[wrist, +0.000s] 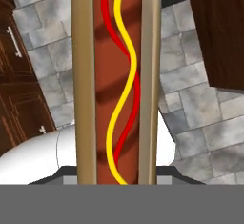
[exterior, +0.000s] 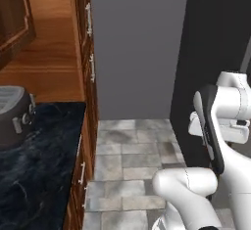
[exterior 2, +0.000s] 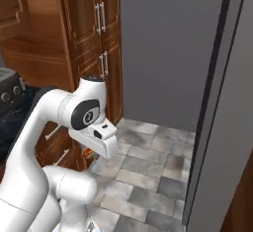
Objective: Store the hot dog in the freezer for long-term storage. Close the freezer door after placing the cooked food.
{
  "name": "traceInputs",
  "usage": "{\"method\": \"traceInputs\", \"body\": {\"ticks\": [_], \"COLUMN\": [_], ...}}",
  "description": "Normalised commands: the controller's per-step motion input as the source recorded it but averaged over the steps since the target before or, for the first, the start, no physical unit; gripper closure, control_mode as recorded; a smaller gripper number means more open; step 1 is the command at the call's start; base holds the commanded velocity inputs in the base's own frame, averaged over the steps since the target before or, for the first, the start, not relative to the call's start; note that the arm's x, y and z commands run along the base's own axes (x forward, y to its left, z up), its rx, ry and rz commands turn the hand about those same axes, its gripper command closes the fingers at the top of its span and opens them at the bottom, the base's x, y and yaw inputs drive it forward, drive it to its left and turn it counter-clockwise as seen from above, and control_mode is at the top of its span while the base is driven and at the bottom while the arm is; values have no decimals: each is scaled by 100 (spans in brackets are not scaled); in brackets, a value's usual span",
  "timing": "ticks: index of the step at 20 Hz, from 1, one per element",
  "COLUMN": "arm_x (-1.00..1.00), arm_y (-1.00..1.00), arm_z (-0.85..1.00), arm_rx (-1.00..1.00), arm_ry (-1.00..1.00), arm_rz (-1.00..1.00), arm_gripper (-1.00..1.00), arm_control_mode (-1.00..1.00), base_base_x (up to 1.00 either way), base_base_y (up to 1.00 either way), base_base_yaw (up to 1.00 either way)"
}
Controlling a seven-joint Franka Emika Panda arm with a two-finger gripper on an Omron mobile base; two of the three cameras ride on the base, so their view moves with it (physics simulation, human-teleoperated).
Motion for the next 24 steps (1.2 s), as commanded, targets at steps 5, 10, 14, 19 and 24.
{"method": "traceInputs", "body": {"ticks": [5, 10, 14, 19, 24], "arm_x": [0, 0, 0, 0, 0], "arm_y": [0, 0, 0, 0, 0], "arm_z": [0, 0, 0, 0, 0], "arm_rx": [0, 0, 0, 0, 0], "arm_ry": [0, 0, 0, 0, 0], "arm_rz": [0, 0, 0, 0, 0], "arm_gripper": [100, 100, 100, 100, 100], "arm_control_mode": [100, 100, 100, 100, 100], "base_base_x": [-9, -8, -25, -30, -12], "base_base_y": [6, 28, 37, 22, -5], "base_base_yaw": [-63, -48, -36, -39, -67]}}
